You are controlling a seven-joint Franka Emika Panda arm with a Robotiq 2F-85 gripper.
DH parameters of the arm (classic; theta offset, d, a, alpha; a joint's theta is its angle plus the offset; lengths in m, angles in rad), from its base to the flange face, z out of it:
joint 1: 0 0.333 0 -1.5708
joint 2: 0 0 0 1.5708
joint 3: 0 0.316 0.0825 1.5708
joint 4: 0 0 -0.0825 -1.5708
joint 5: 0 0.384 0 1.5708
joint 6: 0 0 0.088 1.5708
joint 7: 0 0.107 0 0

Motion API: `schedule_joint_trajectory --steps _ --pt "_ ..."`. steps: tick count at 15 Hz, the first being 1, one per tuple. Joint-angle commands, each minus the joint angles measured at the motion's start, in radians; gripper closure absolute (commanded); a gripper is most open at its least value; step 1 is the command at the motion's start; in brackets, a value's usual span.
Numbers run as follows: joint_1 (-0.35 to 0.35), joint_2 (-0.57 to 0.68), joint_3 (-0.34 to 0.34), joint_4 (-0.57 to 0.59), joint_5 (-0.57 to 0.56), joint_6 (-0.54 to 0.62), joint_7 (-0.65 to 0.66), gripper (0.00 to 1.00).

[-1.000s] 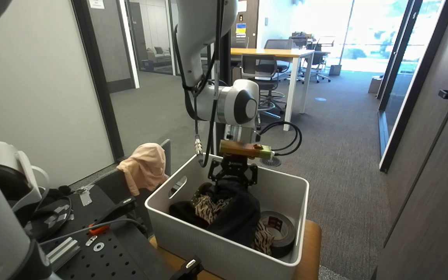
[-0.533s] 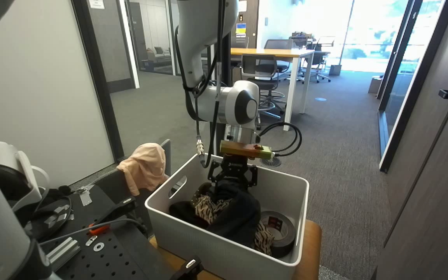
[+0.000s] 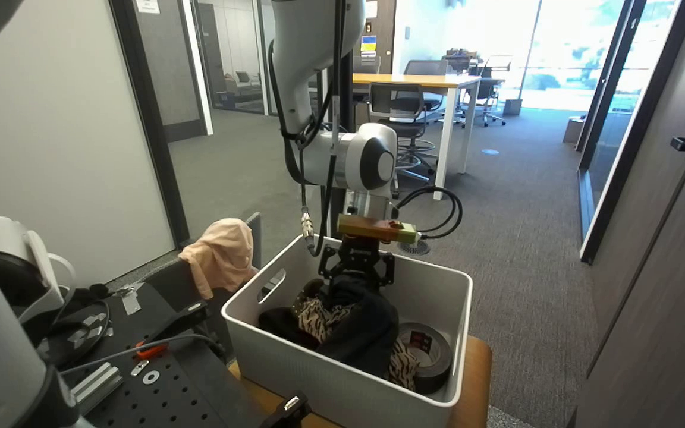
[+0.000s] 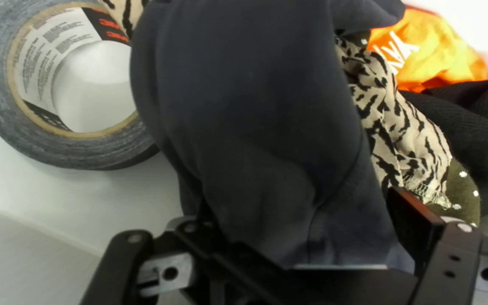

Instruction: Pick up the black cloth from the box and put it on the headrest of the chair

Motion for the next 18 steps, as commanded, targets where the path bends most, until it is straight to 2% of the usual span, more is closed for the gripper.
schedule_joint_trajectory --steps 1,11,12,13,18 --pt "-0.014 0.011 0.015 0.029 -0.028 -0.028 0.007 0.00" --pt "-0.016 0.011 0.016 0.029 -0.027 -0.025 0.005 0.00" --pt "-0.017 0.010 0.016 0.029 -0.026 -0.025 0.005 0.17" --pt "-0.017 0.010 0.016 0.029 -0.026 -0.024 0.005 0.27" --pt "-0.018 0.010 0.016 0.029 -0.025 -0.023 0.006 0.66"
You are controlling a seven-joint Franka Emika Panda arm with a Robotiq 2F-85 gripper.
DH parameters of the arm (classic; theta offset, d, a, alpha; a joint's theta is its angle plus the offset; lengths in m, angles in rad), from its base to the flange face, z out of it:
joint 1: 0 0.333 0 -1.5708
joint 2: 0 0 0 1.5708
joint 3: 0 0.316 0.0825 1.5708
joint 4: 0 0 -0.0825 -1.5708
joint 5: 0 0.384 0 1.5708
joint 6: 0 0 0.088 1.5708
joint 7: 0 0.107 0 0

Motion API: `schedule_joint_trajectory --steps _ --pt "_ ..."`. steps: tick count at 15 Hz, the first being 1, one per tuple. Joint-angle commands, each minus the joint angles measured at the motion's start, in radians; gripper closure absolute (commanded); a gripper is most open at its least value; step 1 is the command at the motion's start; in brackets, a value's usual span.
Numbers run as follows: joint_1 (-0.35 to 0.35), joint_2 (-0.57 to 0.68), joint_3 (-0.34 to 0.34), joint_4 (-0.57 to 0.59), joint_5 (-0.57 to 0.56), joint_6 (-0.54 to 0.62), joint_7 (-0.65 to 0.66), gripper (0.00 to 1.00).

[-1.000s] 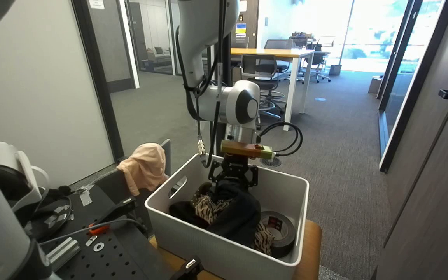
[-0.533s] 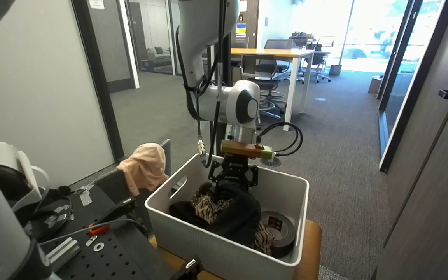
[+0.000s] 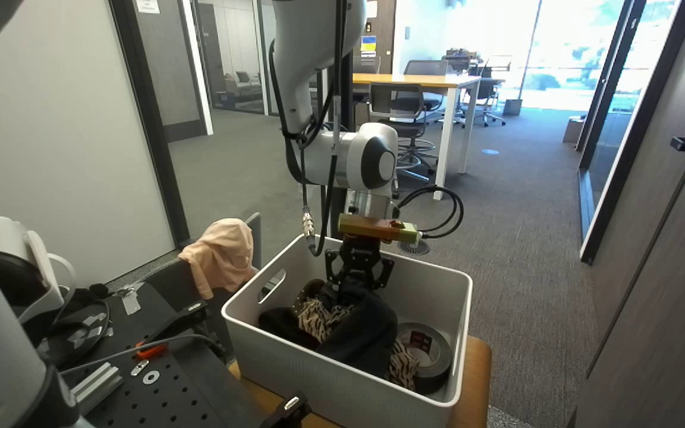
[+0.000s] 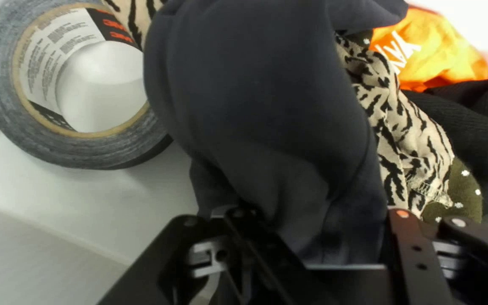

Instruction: Pick up the black cloth from the box and put it on the headrest of the chair

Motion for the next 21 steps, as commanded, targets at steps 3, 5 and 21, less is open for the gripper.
schedule_joint_trajectory --steps 3,5,21 --pt "-0.016 0.010 0.017 0.025 -0.025 -0.021 0.005 0.88" --pt "-0.016 0.010 0.017 0.025 -0.025 -0.021 0.004 0.99" --pt "-0.219 -0.223 0.250 -0.120 0.293 -0.050 -0.376 0.96"
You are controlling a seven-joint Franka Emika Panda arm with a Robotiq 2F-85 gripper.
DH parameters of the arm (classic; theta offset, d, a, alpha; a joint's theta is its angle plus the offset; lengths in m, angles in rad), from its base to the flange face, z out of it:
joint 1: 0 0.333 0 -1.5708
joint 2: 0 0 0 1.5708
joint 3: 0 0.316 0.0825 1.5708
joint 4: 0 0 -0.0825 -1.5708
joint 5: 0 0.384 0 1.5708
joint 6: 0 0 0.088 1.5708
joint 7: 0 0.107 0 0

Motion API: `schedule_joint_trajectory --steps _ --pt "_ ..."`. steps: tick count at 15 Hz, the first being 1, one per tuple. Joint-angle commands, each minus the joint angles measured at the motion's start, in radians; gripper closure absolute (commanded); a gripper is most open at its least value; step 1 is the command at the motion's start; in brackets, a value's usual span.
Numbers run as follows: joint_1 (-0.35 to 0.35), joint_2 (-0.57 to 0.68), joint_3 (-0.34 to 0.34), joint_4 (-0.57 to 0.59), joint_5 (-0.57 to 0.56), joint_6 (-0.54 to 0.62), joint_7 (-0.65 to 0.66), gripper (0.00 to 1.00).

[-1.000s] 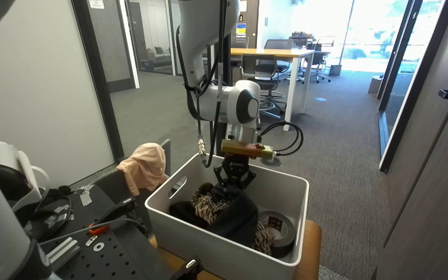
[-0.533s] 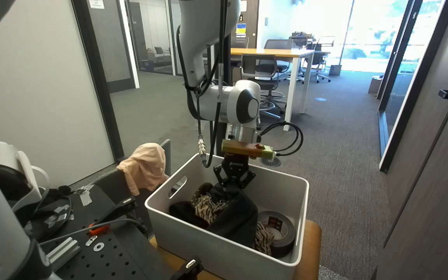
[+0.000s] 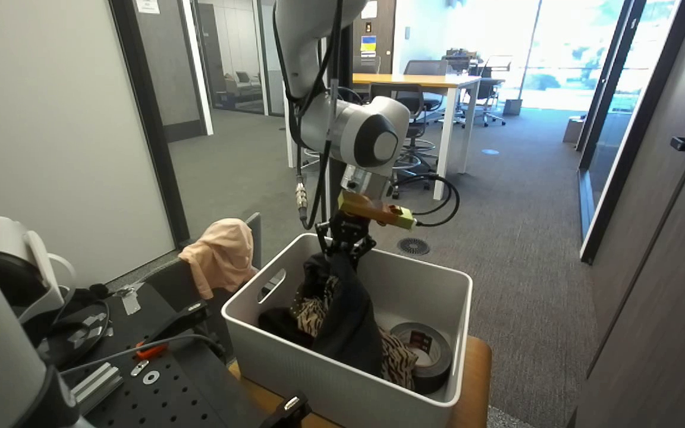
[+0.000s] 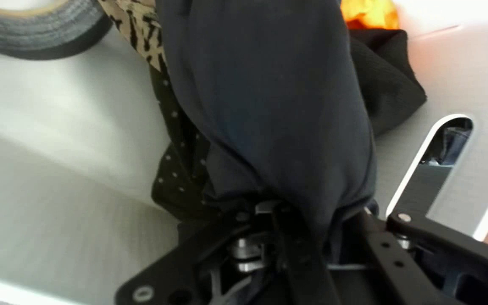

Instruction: Pick up the black cloth from the box and put it on the headrest of the chair

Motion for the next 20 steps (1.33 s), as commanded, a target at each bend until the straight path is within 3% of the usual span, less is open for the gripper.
schedule_joint_trajectory --steps 1,5,9,15,20 --pt "-0.037 -0.161 0.054 -0.099 0.127 -0.027 -0.120 0.96" --pt "-0.015 -0.299 0.058 -0.153 0.236 -0.072 -0.220 0.96" --pt "0.047 -0.411 0.043 -0.136 0.287 -0.173 -0.295 0.96" --pt "0.189 -0.507 0.034 -0.040 0.255 -0.290 -0.323 0.96" --pt "0.289 -0.501 0.036 0.127 0.176 -0.393 -0.340 0.96"
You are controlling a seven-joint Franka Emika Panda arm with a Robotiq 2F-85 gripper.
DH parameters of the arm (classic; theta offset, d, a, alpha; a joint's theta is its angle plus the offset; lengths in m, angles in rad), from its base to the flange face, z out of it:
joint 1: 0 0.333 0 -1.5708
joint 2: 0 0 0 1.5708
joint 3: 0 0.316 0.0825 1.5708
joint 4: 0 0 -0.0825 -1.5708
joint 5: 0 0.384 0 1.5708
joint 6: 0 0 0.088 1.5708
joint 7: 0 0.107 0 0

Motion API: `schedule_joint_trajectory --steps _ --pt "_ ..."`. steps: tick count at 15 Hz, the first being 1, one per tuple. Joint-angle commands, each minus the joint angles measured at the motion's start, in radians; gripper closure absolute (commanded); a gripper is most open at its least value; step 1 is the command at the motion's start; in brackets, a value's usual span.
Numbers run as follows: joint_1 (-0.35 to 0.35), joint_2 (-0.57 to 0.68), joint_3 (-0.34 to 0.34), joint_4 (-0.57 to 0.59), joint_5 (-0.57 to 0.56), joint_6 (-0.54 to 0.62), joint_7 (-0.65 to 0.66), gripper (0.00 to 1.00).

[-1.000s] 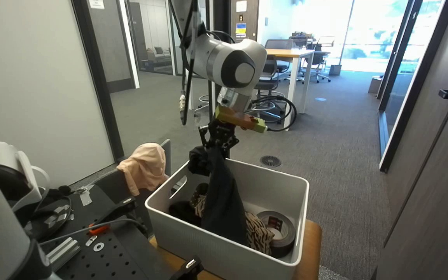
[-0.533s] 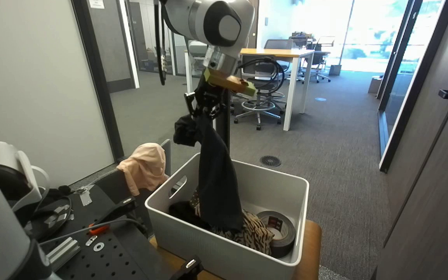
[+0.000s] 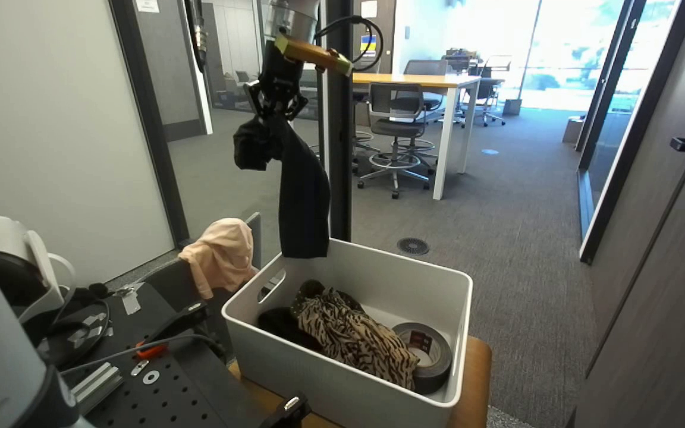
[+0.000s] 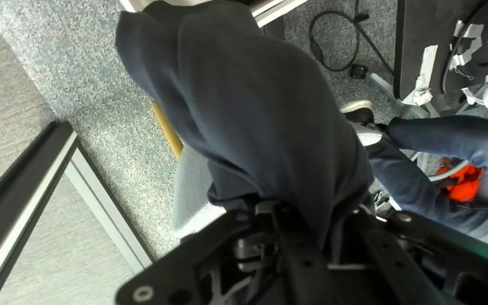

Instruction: Pick up the black cloth from the box and put it on the headrest of the chair

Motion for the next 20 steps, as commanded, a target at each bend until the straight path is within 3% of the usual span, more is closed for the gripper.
schedule_joint_trajectory --steps 1,7,20 --pt "0.061 0.011 -0.016 0.141 -0.062 -0.093 -0.025 0.96" --pt "0.095 0.083 -0.017 0.286 -0.089 -0.129 -0.093 0.96" --pt "0.120 0.407 0.013 0.425 -0.078 -0.129 -0.263 0.96"
